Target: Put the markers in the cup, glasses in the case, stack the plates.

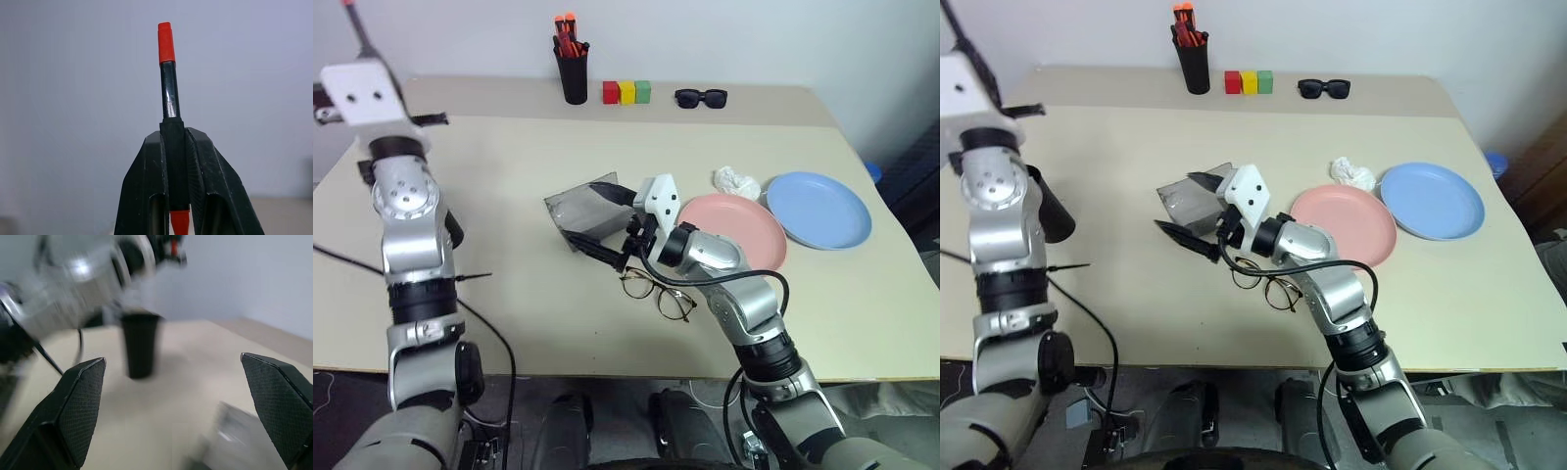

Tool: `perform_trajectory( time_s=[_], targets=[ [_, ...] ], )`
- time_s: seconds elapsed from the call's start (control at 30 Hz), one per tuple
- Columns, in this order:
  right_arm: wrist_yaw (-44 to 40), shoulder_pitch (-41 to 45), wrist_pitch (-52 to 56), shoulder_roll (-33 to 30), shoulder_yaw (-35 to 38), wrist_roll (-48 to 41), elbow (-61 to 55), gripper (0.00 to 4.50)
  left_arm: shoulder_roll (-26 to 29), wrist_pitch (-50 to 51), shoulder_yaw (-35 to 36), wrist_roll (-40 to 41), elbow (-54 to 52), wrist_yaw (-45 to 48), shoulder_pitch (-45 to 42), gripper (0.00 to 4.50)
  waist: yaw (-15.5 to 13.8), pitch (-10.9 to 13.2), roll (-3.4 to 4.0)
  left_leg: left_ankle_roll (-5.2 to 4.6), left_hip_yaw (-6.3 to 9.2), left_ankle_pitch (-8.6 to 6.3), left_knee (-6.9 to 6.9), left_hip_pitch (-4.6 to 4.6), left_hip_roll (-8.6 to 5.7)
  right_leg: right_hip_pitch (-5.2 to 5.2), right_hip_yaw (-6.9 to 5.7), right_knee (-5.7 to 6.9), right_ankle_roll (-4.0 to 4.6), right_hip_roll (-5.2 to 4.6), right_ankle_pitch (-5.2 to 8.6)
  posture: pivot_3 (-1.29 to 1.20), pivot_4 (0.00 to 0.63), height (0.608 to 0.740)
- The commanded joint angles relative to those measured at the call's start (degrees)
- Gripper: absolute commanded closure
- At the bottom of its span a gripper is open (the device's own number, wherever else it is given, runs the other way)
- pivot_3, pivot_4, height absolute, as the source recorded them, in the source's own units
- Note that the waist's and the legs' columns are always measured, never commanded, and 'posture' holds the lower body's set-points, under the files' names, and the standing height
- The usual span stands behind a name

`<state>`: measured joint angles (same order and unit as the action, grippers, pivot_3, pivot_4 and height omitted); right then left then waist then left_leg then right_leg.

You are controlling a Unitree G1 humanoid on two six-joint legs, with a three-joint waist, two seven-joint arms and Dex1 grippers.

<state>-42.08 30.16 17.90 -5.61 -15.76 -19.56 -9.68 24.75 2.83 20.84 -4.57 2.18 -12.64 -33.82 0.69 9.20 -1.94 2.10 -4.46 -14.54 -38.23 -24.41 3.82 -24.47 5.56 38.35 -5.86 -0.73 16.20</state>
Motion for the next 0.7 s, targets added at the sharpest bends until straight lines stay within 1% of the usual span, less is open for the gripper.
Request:
perform_trajectory(
  time_s=[0.03, 0.23, 0.43, 0.7],
  targets=[
    [-2.02, 1.06, -0.51, 1.38, -1.03, -1.98, -0.17, 0.00, -0.39, 1.68, 3.31, -1.18, -6.73, -3.02, 3.42, 4.46, -0.08, -0.03, -0.05, 0.00, 0.02, 0.00, -0.01, 0.00, 0.00, 0.00, -0.02, 0.00, 0.00, 0.00, 0.00, 0.00, 0.150, 0.722],
    [-2.64, 1.54, -0.03, 2.47, -0.99, -2.48, 1.31, 0.00, -0.91, 1.34, 4.01, -0.80, -6.93, -3.22, 7.21, 4.46, 0.02, -0.11, -0.17, 0.00, 0.08, 0.00, -0.02, 0.00, 0.00, 0.03, -0.09, 0.00, 0.01, -0.01, 0.00, 0.00, 0.150, 0.722],
    [-2.66, 1.69, -0.34, 2.89, -1.02, -2.21, 1.99, 0.00, -2.11, -0.36, 2.64, -0.21, -3.17, -2.42, 8.18, 4.46, 0.16, -0.10, -0.17, 0.00, 0.08, 0.00, 0.00, 0.02, 0.01, 0.03, -0.09, 0.00, 0.02, 0.01, 0.00, 0.00, 0.150, 0.722],
    [-1.37, 1.14, -0.43, 3.15, -0.73, -1.85, 1.46, 0.00, -4.44, -1.05, 1.72, -1.59, -2.59, -4.71, 10.21, 4.46, 0.15, -0.10, -0.17, 0.00, 0.07, 0.00, 0.01, 0.01, 0.01, 0.02, -0.08, -0.01, 0.02, 0.00, 0.00, 0.00, 0.150, 0.722]
  ],
)
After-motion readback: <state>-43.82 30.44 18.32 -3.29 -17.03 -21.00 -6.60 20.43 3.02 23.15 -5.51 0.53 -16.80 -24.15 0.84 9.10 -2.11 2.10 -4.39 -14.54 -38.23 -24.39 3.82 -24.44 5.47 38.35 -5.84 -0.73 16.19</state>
